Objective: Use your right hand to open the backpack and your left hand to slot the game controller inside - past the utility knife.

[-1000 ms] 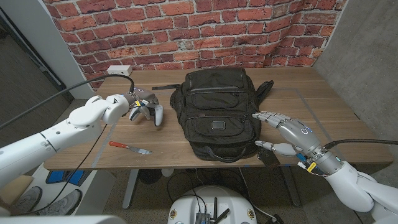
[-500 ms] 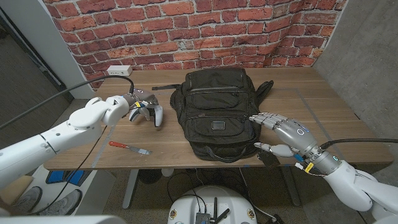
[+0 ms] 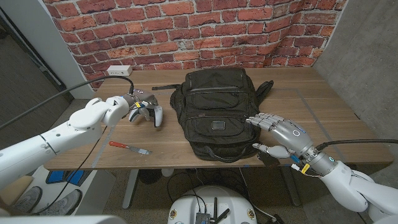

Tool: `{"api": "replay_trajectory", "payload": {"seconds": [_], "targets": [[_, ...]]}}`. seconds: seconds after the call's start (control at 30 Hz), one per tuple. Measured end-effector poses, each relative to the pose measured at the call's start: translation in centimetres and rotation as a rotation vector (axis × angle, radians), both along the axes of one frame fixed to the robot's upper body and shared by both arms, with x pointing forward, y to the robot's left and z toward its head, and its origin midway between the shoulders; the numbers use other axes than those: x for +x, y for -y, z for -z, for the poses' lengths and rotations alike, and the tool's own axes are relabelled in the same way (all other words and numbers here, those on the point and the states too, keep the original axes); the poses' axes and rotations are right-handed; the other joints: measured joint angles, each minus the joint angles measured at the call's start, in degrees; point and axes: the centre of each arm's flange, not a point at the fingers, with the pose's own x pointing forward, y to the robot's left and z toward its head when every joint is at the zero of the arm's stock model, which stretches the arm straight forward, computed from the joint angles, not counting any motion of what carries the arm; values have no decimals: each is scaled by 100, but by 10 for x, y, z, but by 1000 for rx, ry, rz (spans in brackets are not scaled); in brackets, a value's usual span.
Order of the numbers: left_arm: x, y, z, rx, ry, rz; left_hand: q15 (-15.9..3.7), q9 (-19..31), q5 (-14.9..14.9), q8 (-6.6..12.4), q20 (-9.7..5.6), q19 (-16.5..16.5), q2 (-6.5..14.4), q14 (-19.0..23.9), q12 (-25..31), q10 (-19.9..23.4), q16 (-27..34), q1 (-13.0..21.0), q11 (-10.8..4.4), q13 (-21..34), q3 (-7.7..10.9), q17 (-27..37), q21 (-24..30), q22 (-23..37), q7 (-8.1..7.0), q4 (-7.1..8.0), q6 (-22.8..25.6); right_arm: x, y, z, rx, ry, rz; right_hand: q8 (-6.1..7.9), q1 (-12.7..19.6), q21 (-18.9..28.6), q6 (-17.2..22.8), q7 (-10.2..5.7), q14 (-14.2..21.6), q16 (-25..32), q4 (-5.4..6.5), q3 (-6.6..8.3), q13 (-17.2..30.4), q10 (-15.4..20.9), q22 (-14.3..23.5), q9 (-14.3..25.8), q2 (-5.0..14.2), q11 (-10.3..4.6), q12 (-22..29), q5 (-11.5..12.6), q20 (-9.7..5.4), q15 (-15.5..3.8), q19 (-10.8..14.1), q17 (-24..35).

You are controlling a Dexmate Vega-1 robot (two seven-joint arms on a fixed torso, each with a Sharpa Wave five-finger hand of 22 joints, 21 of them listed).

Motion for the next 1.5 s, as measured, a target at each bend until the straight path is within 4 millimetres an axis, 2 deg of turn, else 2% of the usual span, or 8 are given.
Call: {"api": "replay_trajectory", "payload": {"seconds": [0.83,1.27,1.5], "targets": [[0,-1,1,-6,-7,-5,-4,-6,-4,-65,0,0,0,25,1,0,13,0,-4,4,4,4,0,0,7,-4,33,11,-20,8,-63,66,43,0,415,28,72,-71,165,26,1,46,13,196,-1,27,-53,-52,37,-15,-19,-18,186,-2],[0,0,1,-14,0,-3,-4,-8,1,-79,0,0,0,25,1,-7,11,0,-11,-1,30,0,0,0,7,-29,35,16,-26,8,-75,122,46,82,564,50,276,-55,251,48,23,68,13,358,-1,27,-24,-72,82,-26,-20,-16,292,24],[1,0,1,-16,2,-1,-4,-8,0,-83,0,0,0,25,-1,-9,10,0,-13,0,29,2,0,0,7,-29,36,19,-30,6,-73,143,35,128,618,50,464,-55,337,111,69,21,12,475,-1,27,29,-85,83,-47,-40,-41,329,51]]}}
